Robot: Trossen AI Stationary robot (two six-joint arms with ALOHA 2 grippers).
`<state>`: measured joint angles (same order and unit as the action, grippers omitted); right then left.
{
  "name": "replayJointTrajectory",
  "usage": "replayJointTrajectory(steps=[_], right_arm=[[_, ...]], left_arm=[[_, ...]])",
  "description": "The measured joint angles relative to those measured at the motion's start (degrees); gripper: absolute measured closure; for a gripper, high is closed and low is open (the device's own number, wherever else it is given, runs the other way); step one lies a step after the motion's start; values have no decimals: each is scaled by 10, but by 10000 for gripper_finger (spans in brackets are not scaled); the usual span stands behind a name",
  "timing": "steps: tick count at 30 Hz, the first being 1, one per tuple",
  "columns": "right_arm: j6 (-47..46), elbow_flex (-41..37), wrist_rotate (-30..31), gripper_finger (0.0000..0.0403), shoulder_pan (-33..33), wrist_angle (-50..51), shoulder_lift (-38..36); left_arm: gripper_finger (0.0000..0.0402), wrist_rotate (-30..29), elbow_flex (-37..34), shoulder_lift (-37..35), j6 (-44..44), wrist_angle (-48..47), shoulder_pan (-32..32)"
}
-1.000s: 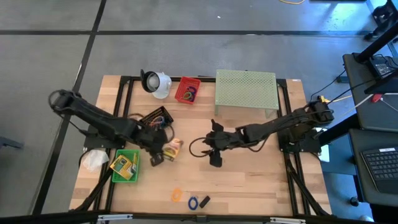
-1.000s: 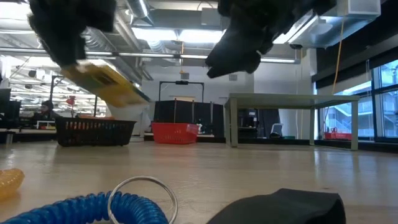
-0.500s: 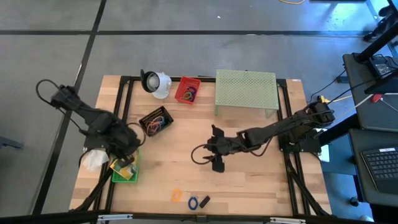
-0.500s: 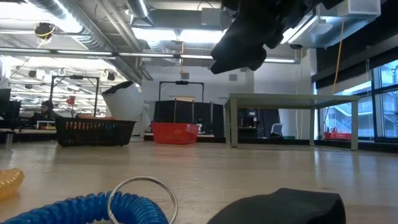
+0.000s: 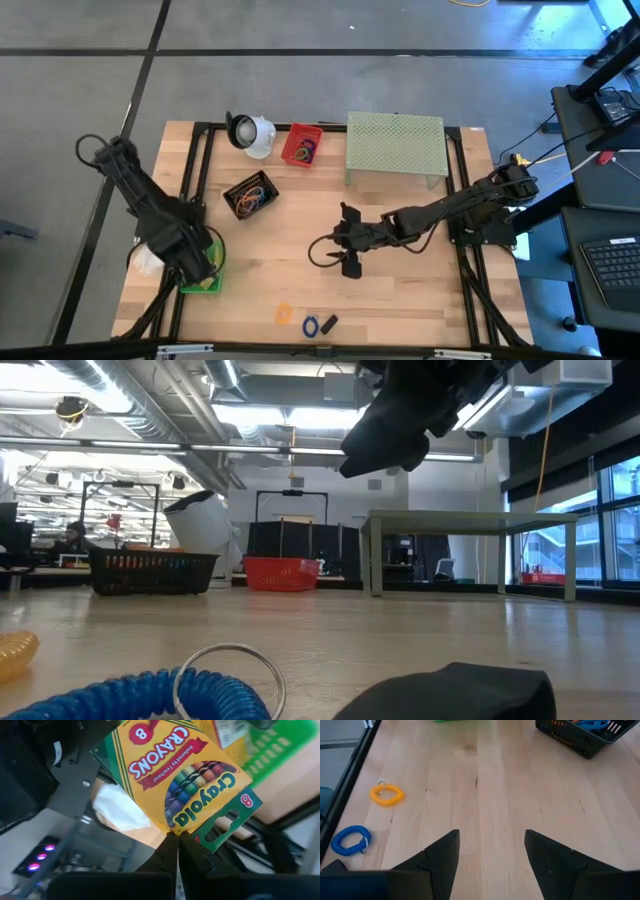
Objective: Pick & Place Office Desk Supplies
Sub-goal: Put the crayons box into the green bin, then put the yellow spring keychain into the red bin
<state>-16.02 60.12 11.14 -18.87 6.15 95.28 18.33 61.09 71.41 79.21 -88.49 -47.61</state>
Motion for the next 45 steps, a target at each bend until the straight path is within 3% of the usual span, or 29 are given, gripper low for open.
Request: replayJointTrajectory(steps=[11,24,27,30,33,37,41,45], right_arm=[[-14,0,0,177,0,0,0],[-32,0,-3,177,0,0,0],[-44,0,-16,177,-1,0,0],[-51,0,-30,177,-3,0,0],[-56,0,-31,177,-10,0,0],[-56,0,-31,177,-24,0,0],[-56,0,-31,177,-40,0,-1],[-65,0,-31,177,-54,1,-1]], left_arm=[[389,0,-7,66,-11,0,-8],[266,-16,-4,68,31,8,10],[252,-60,13,68,18,35,24],[246,-140,32,68,-2,85,35],[245,-246,35,68,-28,181,37],[244,-361,30,92,-127,321,33],[244,-411,30,148,-217,448,35],[244,-411,29,218,-284,566,43]])
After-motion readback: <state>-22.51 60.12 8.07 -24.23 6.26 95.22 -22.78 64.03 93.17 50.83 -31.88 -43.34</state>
